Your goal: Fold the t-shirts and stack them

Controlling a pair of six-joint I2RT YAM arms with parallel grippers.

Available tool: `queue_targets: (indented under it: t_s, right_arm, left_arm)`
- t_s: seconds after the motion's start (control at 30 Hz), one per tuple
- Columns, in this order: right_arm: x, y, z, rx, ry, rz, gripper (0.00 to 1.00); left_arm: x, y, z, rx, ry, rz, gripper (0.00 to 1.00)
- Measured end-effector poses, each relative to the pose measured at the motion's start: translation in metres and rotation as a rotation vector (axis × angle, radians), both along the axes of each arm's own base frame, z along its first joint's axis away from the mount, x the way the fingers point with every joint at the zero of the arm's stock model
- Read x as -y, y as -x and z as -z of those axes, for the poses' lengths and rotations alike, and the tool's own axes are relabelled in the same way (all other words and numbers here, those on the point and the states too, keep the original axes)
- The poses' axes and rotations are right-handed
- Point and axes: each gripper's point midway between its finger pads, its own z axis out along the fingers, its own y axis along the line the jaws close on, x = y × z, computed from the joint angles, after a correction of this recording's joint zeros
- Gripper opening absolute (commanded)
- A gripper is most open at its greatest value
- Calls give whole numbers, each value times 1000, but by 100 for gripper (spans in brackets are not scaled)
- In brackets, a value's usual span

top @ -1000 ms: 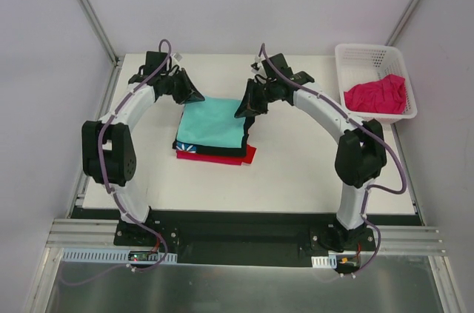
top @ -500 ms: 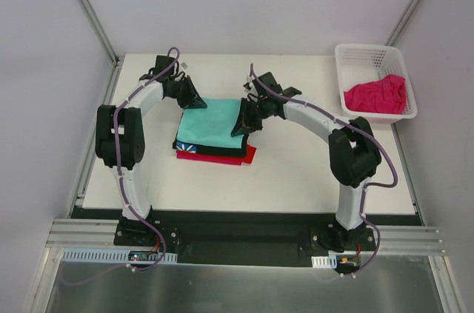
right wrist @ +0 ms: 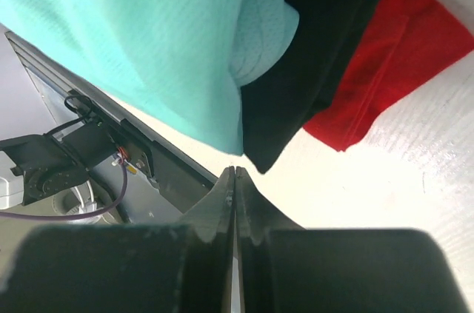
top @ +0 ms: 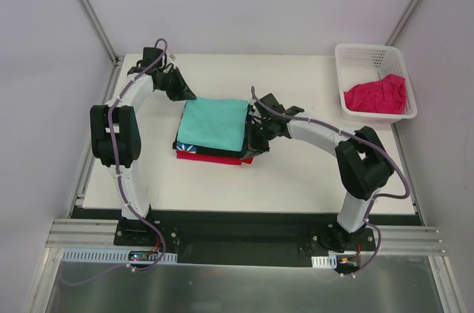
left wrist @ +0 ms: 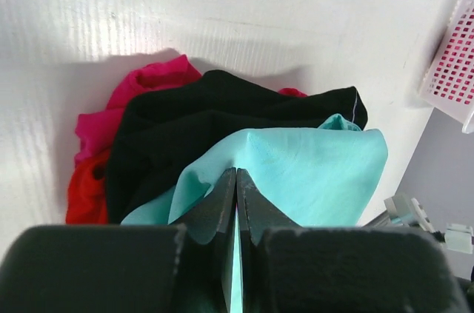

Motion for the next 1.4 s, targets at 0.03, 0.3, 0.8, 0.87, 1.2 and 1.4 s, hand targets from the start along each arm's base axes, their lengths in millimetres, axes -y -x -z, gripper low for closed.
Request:
queue_targets:
  t_s: [0.03,0.3,0.8,0.87,1.2,1.4]
  right_arm:
    - [1,0,-2,7,1,1,1]
    - [17,-10,-41,130,71,28,12]
    - [180,-16,-130,452,491,445,71]
    - [207,-5,-136,472,553,518,71]
    - [280,44,-158,570,636,724,71]
    - [286,51,-139,530,691,704,70]
  left_arm:
    - [-4,-1,-2,1,-8,-6,0]
    - [9,19,-58,98,-78,25,0]
    - [130,144,-75,180,-281,339,45]
    - [136,151,-49,112,-319,362,44]
    - [184,168,-27,84,-419,439,42]
    - [214,167,-45,147,-423,442,23]
